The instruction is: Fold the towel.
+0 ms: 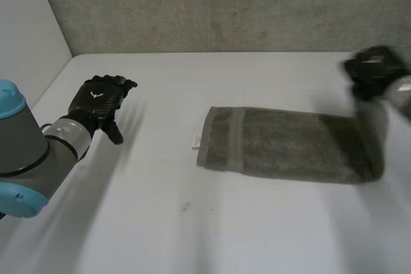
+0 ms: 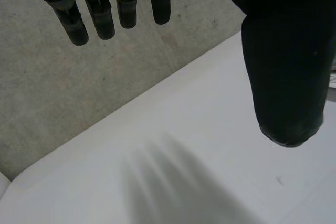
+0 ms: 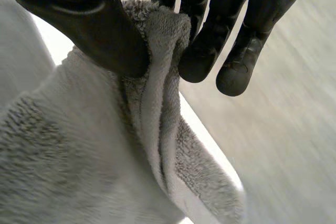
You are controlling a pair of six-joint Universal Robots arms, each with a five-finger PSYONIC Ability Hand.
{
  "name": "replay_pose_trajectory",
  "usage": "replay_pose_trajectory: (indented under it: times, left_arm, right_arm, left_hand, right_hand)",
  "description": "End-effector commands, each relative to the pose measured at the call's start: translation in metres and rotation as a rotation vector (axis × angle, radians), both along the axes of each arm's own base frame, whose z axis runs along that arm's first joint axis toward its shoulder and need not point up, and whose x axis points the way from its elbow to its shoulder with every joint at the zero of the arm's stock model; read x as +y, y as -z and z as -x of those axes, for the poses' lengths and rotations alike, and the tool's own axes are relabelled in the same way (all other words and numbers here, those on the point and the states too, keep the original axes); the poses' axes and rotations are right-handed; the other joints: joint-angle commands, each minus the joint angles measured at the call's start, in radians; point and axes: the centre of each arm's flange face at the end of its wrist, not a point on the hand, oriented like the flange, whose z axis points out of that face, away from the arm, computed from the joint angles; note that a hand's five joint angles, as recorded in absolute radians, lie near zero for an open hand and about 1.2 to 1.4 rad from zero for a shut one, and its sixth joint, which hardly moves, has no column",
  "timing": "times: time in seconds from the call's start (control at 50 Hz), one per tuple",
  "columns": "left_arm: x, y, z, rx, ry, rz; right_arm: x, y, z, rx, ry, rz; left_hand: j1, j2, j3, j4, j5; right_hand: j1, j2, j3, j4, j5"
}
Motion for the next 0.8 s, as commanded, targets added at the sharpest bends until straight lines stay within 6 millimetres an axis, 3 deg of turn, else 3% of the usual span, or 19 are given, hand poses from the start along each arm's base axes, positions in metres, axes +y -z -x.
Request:
replay_pose_trajectory:
  times: [0.02, 0.04, 0.12, 0.2, 0.22, 0.24, 0.26, 0.3, 0.36, 0.4, 0.42, 0.46, 0.48, 0.52, 0.54, 0.58, 0.66, 0.76, 0.8]
  left_arm:
    - [0.001, 0.001, 0.000, 0.000, 0.000, 0.003]
    - [0.001, 0.001, 0.000, 0.000, 0.000, 0.003]
    - [0.001, 0.001, -0.001, 0.000, 0.000, 0.001]
    - [0.002, 0.001, 0.000, -0.001, 0.003, 0.002]
    - [0.002, 0.001, 0.001, -0.001, 0.005, 0.002]
    - [0.002, 0.001, 0.001, -0.001, 0.005, 0.002]
    - [0.003, 0.001, 0.002, -0.001, 0.009, 0.002]
    - [0.005, 0.001, 0.005, -0.001, 0.017, 0.002]
    - [0.007, 0.001, 0.007, -0.001, 0.024, 0.002]
    - [0.012, 0.000, 0.014, 0.000, 0.049, 0.006]
    - [0.012, 0.000, 0.014, 0.000, 0.049, 0.006]
    - [0.018, -0.003, 0.022, 0.002, 0.073, 0.015]
    - [0.018, -0.003, 0.022, 0.002, 0.074, 0.015]
    - [0.024, -0.008, 0.031, 0.008, 0.099, 0.029]
    - [0.024, -0.008, 0.031, 0.008, 0.099, 0.029]
    - [0.030, -0.012, 0.040, 0.013, 0.130, 0.042]
    - [0.036, -0.018, 0.050, 0.019, 0.159, 0.059]
    - [0.045, -0.023, 0.063, 0.027, 0.197, 0.078]
    - [0.047, -0.024, 0.066, 0.029, 0.205, 0.078]
  right_arm:
    - [0.098, 0.038, -0.156, 0.017, -0.365, -0.018]
    - [0.098, 0.039, -0.156, 0.017, -0.366, -0.018]
    - [0.143, 0.084, -0.187, 0.079, -0.480, -0.112]
    - [0.145, 0.083, -0.186, 0.089, -0.476, -0.106]
    - [0.144, 0.079, -0.183, 0.076, -0.464, -0.108]
    - [0.144, 0.079, -0.183, 0.076, -0.464, -0.108]
    - [0.145, 0.069, -0.180, 0.056, -0.454, -0.103]
    - [0.138, 0.046, -0.161, -0.015, -0.404, -0.100]
    - [0.127, 0.039, -0.143, -0.053, -0.344, -0.113]
    - [0.109, 0.038, -0.107, -0.116, -0.227, -0.151]
    - [0.109, 0.038, -0.107, -0.117, -0.227, -0.151]
    - [0.104, 0.044, -0.078, -0.138, -0.141, -0.202]
    - [0.104, 0.044, -0.078, -0.139, -0.141, -0.202]
    - [0.099, 0.058, -0.049, -0.131, -0.054, -0.251]
    - [0.098, 0.058, -0.049, -0.131, -0.053, -0.251]
    - [0.094, 0.072, -0.025, -0.113, 0.001, -0.290]
    - [0.095, 0.085, -0.011, -0.087, -0.002, -0.309]
    - [0.095, 0.097, -0.006, -0.043, -0.018, -0.301]
    - [0.091, 0.100, -0.005, -0.021, -0.016, -0.289]
  left_hand:
    - [0.020, 0.019, 0.019, 0.021, 0.015]
    - [0.020, 0.019, 0.019, 0.021, 0.015]
    - [0.020, 0.019, 0.019, 0.021, 0.015]
    - [0.017, 0.016, 0.016, 0.018, 0.012]
    - [0.017, 0.016, 0.016, 0.018, 0.012]
    - [0.017, 0.016, 0.016, 0.018, 0.012]
    - [0.017, 0.016, 0.016, 0.018, 0.012]
    - [0.017, 0.016, 0.016, 0.018, 0.012]
    - [0.017, 0.016, 0.016, 0.018, 0.012]
    - [0.017, 0.016, 0.016, 0.018, 0.012]
    - [0.017, 0.016, 0.016, 0.018, 0.012]
    - [0.017, 0.016, 0.016, 0.018, 0.012]
    - [0.017, 0.016, 0.016, 0.018, 0.012]
    - [0.017, 0.016, 0.016, 0.018, 0.012]
    - [0.017, 0.016, 0.016, 0.018, 0.012]
    - [0.017, 0.016, 0.016, 0.018, 0.012]
    - [0.020, 0.019, 0.019, 0.021, 0.015]
    - [0.020, 0.019, 0.019, 0.021, 0.015]
    - [0.020, 0.019, 0.019, 0.021, 0.015]
  right_hand:
    - [0.068, 0.063, 0.044, 0.053, 0.056]
    - [0.068, 0.063, 0.044, 0.053, 0.056]
    - [0.068, 0.063, 0.044, 0.053, 0.056]
    - [0.068, 0.063, 0.044, 0.053, 0.056]
    - [-0.440, -0.445, -0.463, -0.455, -0.452]
    - [-0.445, -0.450, -0.468, -0.460, -0.457]
    - [-1.154, -1.159, -1.177, -1.169, -1.166]
    - [-1.154, -1.159, -1.177, -1.169, -1.166]
    - [-1.154, -1.159, -1.177, -1.169, -1.166]
    - [-1.154, -1.159, -1.177, -1.169, -1.166]
    - [-1.154, -1.159, -1.177, -1.169, -1.166]
    - [-1.154, -1.159, -1.177, -1.169, -1.166]
    - [-1.154, -1.159, -1.177, -1.169, -1.166]
    - [-1.154, -1.159, -1.177, -1.169, -1.166]
    - [-1.154, -1.159, -1.177, -1.169, -1.166]
    - [-1.154, -1.159, -1.177, -1.169, -1.166]
    - [-1.154, -1.159, -1.177, -1.169, -1.166]
    - [-0.750, -0.756, -0.774, -0.765, -0.762]
    - [-0.251, -0.256, -0.274, -0.266, -0.263]
